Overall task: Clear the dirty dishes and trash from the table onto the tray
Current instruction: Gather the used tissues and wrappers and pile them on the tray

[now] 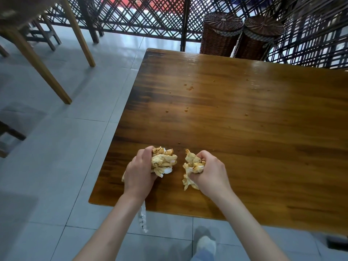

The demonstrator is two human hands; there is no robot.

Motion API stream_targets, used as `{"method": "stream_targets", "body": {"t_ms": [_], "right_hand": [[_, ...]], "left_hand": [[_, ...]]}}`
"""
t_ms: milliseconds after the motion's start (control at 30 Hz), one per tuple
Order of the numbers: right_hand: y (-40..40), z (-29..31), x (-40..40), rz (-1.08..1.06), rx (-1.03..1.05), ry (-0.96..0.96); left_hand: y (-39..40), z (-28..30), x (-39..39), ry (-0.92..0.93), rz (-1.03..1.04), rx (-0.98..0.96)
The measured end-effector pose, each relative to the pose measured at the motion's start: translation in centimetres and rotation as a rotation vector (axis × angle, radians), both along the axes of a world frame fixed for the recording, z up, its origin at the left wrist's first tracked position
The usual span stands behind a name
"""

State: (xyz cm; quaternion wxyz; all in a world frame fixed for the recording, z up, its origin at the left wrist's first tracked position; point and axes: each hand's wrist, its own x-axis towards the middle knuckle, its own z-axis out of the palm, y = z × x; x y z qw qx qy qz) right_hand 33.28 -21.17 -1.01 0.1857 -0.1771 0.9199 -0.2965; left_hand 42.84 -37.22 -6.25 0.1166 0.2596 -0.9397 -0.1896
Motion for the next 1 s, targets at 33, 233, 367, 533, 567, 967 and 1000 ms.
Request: {"method": "stream_targets", "body": {"t_ms": [33,233,367,533,567,967,1000], "right_hand": [[-0.1,-0.1,0.1,0.016,0.015,0.011],[-0.4,-1.3,0.6,0.085,0.037,0.067],[-0.7,-1.9,0.9,0.065,0.049,0.099],[-1.0,-2.2,1.2,0.021,0.014,0.039],[-0.9,-2.1,0.9,-0.017,-0.021,0.002],[6.2,2.1,-4.1,-0.254,-0.186,-0.034],[7.2,2.5,-4.6,-0.271,-0.193,-0.026]], "left_hand": [[0.0,0.1,0.0,-0.001,-0.007,-0.003],[-0.2,0.7,-0.2,-0.019,-0.012,0.016],[-0.5,1.4,-0.2,0.004,-0.001,0.045],[-1.2,3.0,-0.8,0.051,0.015,0.063],[-1.3,3.3,-1.0,0.060,0.020,0.067],[2.6,7.5,-6.5,0.159,-0.062,0.172],[3.4,7.8,-7.2,0.169,-0.072,0.181]]}}
